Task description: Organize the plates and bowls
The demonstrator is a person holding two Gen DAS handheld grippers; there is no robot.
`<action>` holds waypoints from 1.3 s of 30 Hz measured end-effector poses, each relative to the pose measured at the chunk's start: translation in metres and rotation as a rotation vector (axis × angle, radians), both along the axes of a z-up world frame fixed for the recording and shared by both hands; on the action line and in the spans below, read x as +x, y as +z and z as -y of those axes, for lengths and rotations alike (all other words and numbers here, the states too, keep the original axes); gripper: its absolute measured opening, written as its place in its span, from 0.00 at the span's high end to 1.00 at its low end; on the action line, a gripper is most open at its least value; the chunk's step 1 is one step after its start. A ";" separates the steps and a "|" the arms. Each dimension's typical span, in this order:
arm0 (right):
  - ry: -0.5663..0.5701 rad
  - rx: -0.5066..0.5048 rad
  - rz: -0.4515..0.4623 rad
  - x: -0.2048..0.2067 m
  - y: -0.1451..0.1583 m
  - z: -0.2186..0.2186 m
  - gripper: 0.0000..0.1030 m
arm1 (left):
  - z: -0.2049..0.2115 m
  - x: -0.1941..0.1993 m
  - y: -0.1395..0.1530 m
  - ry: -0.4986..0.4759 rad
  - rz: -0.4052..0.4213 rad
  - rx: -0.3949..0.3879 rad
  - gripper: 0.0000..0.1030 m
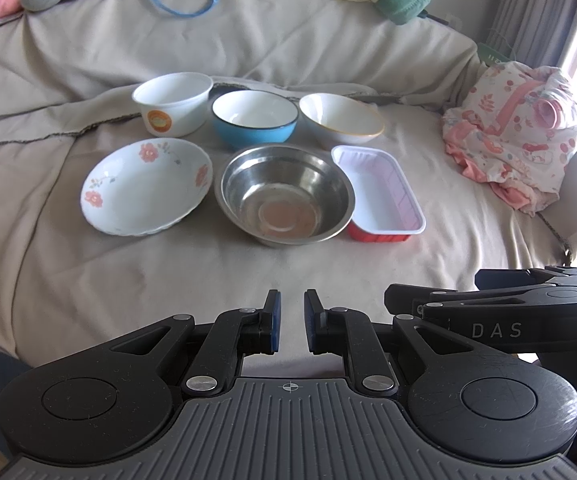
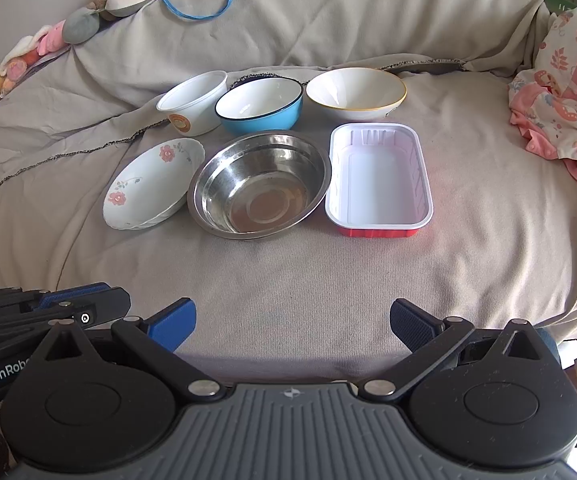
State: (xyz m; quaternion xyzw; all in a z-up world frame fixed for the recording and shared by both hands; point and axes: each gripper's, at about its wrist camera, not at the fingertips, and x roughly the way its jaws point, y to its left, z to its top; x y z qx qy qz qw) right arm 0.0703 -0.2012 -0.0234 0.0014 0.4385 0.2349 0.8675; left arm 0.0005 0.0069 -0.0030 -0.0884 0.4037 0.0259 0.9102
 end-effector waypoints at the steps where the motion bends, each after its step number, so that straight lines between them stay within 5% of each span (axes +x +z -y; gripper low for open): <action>1: 0.000 0.000 0.000 -0.001 0.000 0.000 0.00 | 0.000 0.000 0.000 0.000 0.000 0.000 0.84; 34: 0.005 0.020 -0.018 0.005 -0.005 0.001 0.00 | -0.001 0.010 -0.009 0.005 -0.042 -0.002 0.84; 39: -0.021 0.033 0.039 0.025 0.000 0.008 0.00 | 0.003 0.028 -0.012 0.000 -0.060 0.018 0.84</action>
